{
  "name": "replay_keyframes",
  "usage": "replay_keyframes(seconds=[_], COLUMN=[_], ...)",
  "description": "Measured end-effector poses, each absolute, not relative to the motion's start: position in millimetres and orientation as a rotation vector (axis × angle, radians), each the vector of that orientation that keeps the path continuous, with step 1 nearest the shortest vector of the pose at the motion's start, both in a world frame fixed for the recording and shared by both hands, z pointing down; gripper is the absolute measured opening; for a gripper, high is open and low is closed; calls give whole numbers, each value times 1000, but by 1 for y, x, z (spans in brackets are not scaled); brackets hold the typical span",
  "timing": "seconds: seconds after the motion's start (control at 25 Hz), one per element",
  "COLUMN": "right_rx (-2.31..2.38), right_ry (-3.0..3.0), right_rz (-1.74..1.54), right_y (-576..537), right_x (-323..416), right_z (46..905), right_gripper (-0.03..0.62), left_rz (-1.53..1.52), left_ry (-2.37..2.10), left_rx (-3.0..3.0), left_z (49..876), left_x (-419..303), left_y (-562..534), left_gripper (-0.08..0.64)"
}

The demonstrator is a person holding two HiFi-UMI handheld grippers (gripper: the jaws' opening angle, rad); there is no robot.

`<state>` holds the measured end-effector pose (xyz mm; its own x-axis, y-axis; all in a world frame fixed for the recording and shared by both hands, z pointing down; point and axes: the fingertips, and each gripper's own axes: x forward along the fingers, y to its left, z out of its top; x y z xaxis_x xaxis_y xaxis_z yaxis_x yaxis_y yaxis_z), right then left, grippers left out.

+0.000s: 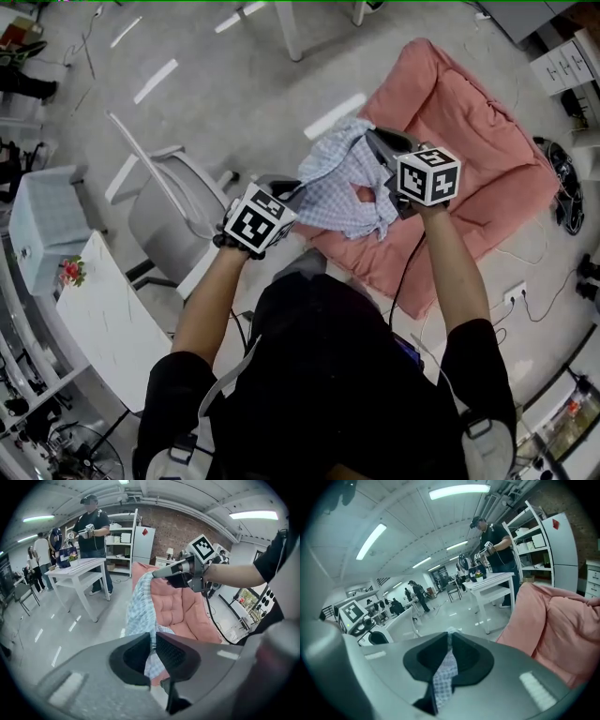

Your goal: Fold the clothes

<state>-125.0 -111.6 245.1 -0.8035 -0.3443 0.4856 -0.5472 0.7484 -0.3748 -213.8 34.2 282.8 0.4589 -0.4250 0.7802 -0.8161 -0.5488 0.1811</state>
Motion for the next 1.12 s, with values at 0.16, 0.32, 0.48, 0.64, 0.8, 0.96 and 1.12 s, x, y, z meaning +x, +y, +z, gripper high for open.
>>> replay_keyframes(seconds=[0.16,0.32,0.48,0.64,0.8,0.96,1.12], right_rx=[703,709,728,742,727,688,643], right_ry=[-2633,-2692,-2702,-2695,-2687,-2669,-2651], right_rz=[696,677,672,658,637,625,636], right_y=[-92,-64,-38,-28,-33,-52,-79], right_x=[-82,-38,-1,18,8,-33,-83], right_z=[205,169,158,155,154,163,180], right_gripper=[35,35,35,35,35,35,35], left_rz=[928,933,940,931,925,927,933], left_ry=[-1112,-1152,-1157,-1163,-1184,-1209,-1218], left_rx=[2205,2259,2275,2276,2255,2202,2142], left_z=[245,211,205,204,207,217,235], left_x=[-190,-155,-117,-97,-106,-144,-185], left_y=[41,58,84,100,102,92,76], left_gripper=[48,48,48,48,48,48,48])
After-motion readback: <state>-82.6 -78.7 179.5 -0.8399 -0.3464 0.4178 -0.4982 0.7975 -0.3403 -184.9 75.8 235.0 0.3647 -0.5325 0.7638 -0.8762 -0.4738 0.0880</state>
